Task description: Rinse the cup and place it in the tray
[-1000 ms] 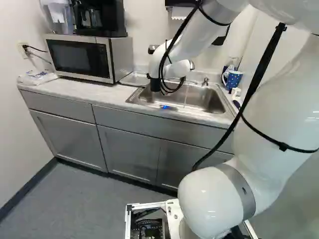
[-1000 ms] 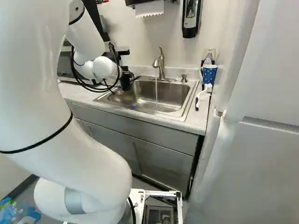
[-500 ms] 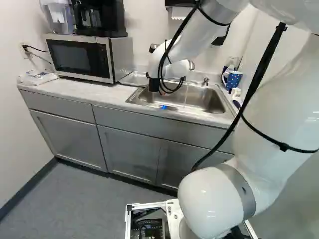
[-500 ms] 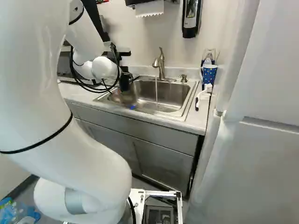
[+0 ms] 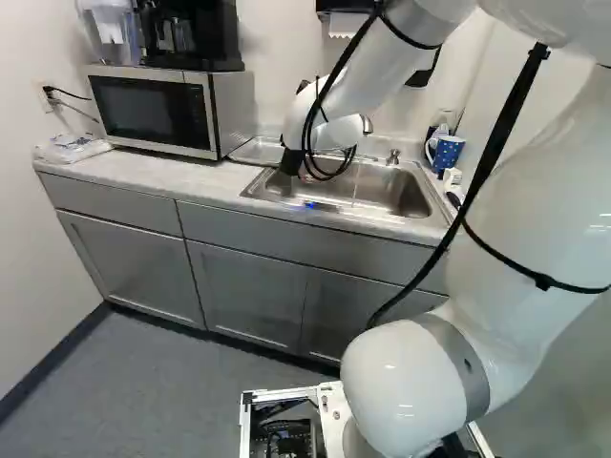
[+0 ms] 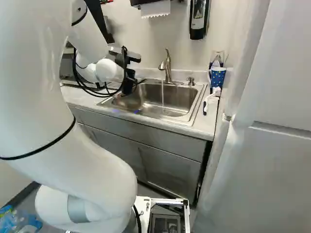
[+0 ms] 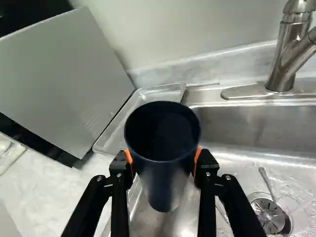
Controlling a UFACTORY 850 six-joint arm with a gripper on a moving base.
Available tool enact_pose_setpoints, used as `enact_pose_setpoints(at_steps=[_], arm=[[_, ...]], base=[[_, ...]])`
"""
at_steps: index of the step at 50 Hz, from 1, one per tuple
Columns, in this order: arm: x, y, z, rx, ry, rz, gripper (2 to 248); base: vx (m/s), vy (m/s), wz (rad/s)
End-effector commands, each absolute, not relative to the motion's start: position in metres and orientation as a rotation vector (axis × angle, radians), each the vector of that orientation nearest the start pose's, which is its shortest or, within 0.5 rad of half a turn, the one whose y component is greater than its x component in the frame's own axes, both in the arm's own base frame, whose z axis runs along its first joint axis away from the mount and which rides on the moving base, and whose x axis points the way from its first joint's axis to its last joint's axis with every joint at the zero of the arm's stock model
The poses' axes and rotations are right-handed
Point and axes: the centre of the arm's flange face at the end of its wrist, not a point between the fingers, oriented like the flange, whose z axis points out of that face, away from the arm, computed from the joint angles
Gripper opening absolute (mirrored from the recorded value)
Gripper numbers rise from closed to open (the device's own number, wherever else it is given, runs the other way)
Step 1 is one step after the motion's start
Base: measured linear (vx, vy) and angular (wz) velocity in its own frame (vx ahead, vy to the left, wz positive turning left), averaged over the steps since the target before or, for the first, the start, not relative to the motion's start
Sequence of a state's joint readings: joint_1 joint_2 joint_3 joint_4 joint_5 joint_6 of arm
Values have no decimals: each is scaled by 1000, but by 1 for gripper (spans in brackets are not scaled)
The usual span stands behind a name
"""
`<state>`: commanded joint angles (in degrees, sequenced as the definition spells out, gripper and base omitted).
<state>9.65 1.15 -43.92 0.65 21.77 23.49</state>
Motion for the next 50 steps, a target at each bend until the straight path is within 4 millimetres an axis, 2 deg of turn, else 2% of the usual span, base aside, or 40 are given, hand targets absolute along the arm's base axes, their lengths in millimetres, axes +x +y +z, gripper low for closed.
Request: enact_pose_setpoints(at_steps=[50], arm=[[476,81,524,-2059,847,-1250,125]], base=[[0,0,0]])
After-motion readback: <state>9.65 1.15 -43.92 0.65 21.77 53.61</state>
